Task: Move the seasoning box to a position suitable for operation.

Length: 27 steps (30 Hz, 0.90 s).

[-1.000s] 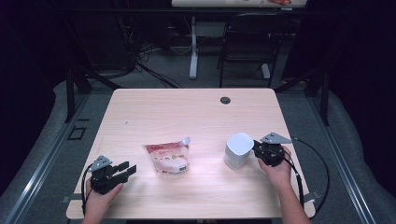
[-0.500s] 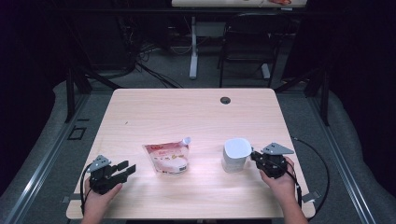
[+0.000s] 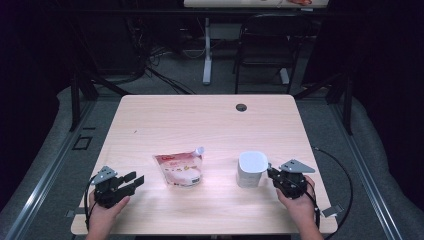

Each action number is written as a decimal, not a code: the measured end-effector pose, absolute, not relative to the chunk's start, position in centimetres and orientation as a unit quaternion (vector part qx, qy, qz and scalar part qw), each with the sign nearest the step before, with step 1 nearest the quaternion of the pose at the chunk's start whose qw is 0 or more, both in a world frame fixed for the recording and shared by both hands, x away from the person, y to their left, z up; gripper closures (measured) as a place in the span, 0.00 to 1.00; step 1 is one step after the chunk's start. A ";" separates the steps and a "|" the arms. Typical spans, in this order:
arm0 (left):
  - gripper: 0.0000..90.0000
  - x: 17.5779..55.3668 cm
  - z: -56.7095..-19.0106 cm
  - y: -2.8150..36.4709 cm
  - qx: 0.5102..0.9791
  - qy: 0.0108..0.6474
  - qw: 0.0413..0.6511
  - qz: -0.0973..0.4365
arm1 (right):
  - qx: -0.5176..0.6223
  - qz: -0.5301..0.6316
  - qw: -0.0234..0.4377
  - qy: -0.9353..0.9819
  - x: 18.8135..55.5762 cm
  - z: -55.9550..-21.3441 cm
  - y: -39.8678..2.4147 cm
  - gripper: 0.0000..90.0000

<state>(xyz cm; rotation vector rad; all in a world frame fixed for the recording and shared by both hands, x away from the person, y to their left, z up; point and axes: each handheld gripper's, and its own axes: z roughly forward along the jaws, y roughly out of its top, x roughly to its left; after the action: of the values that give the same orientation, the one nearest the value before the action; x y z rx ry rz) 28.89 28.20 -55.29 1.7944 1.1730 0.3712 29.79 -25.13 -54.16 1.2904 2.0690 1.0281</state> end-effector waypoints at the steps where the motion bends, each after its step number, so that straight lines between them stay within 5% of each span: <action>1: 0.63 28.9 -55.3 28.2 0.730 0.478 0.464 0.151 | 0.474 0.378 0.246 0.756 29.7 -54.2 -25.1 0.93; 27: 0.63 28.7 -55.4 27.5 0.738 0.469 0.461 0.150 | 0.471 0.376 0.238 0.761 26.8 -54.1 -21.7 0.93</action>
<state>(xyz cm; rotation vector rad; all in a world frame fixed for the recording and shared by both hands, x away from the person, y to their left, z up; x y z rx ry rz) 28.75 27.49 -55.36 1.8171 1.1540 0.3702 26.81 -21.70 -54.08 1.2915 2.0860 1.0309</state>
